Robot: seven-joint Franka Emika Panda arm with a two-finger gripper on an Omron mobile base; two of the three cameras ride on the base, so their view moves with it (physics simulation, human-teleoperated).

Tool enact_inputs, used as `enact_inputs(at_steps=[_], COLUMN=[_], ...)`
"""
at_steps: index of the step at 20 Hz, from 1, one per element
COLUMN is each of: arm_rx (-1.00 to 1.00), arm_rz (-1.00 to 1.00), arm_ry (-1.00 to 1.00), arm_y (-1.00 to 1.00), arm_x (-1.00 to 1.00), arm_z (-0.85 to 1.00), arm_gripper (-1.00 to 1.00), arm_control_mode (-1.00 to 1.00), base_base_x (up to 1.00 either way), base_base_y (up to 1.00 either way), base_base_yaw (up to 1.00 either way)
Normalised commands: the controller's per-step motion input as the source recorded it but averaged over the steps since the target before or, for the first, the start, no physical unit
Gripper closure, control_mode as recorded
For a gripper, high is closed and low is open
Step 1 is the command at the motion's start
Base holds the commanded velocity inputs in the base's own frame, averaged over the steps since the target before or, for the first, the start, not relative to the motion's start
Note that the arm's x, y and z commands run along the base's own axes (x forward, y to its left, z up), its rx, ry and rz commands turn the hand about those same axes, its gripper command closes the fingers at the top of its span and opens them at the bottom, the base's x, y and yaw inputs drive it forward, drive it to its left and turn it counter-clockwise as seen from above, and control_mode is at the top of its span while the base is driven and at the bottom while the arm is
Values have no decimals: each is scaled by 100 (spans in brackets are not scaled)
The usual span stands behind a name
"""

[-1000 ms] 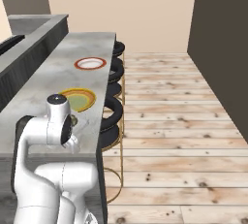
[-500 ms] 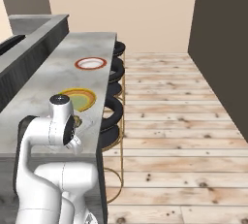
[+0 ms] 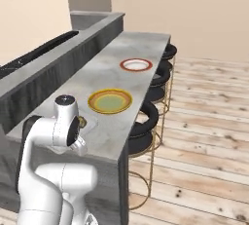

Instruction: Place two dumplings into each of the tupperware containers and then place the containers in the fridge.

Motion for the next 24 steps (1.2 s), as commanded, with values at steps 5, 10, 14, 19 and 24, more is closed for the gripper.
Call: enact_inputs(at_steps=[5,10,14,19,24], arm_rx=[0,0,0,0,0], arm_rz=[0,0,0,0,0], arm_ry=[0,0,0,0,0], arm_y=[0,0,0,0,0], arm_x=[0,0,0,0,0], arm_z=[0,0,0,0,0], arm_gripper=[100,100,100,100,100], arm_control_mode=[100,100,100,100,100], base_base_x=[-28,-35,-31,-35,-28], base_base_y=[0,0,0,0,0], base_base_yaw=[70,71,75,76,76])
